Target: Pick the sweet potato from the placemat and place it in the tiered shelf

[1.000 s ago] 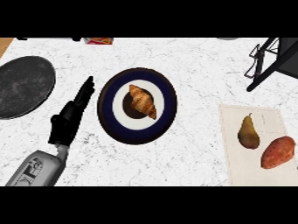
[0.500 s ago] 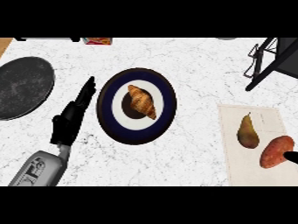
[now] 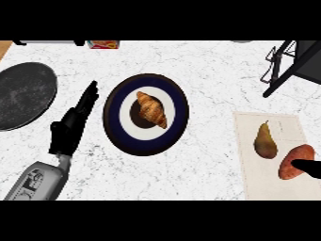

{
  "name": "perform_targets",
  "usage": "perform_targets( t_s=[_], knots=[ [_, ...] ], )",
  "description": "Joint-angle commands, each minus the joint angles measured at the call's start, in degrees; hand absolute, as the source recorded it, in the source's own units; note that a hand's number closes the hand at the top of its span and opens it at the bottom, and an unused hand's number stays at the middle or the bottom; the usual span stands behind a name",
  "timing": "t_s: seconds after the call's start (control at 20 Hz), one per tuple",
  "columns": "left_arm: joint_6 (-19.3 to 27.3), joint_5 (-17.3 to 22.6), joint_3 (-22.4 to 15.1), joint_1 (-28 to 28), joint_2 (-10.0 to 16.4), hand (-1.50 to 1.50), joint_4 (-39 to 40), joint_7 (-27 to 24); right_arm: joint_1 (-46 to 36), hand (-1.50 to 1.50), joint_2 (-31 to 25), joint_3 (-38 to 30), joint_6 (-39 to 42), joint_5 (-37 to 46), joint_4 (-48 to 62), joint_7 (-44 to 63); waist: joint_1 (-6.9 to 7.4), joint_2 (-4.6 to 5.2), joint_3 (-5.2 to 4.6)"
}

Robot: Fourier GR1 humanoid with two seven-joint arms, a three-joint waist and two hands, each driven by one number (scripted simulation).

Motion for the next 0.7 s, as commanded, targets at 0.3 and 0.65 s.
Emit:
perform_targets(
  t_s=[0.3,0.65],
  knots=[
    [-0.11,-1.49,0.46,3.36,-0.37,0.0,-2.21,-0.56,-0.7,-1.5,5.26,1.3,3.98,3.59,1.27,12.55,-0.31,-0.22,0.01],
    [0.04,-3.09,0.99,0.06,-1.56,0.0,-1.73,2.39,-4.23,-1.5,8.17,-0.07,5.85,4.52,8.03,9.35,-0.59,-0.05,0.05]
  ],
)
